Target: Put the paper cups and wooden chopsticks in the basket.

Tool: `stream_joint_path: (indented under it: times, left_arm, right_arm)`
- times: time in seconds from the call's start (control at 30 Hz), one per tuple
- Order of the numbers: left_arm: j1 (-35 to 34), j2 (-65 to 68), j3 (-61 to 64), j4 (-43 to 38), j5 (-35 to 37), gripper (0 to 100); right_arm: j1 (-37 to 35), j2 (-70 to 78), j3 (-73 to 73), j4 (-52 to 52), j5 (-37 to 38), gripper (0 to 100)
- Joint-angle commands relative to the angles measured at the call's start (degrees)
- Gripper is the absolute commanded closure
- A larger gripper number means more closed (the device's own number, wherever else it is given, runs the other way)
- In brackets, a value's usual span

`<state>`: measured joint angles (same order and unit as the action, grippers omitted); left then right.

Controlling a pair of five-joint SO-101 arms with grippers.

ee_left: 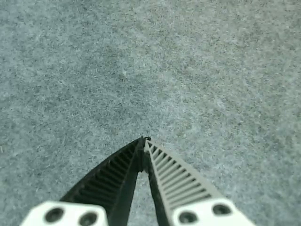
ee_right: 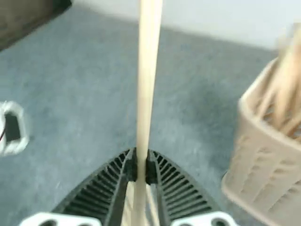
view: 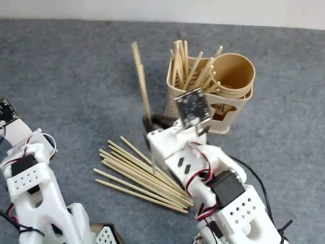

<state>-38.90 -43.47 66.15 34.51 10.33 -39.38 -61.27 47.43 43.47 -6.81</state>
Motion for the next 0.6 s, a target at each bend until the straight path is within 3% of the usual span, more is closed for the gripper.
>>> stream_joint_path:
  times: [0.0, 0.43, 0.57]
  left_arm:
    - [0.0, -1.1, -1.0, -1.0, 0.3, 99]
    - [0.0, -1.1, -1.0, -1.0, 0.3, 99]
    - [0.0, -1.1, -1.0, -1.0, 0.3, 99]
  right_arm:
    - [4.4, -1.5, -3.3, -5.5, 0.0, 99.3]
    - [12.4, -1.5, -3.7, -26.6, -0.3, 99.3]
    - [14.3, -1.1, -8.2, -29.0, -0.4, 99.3]
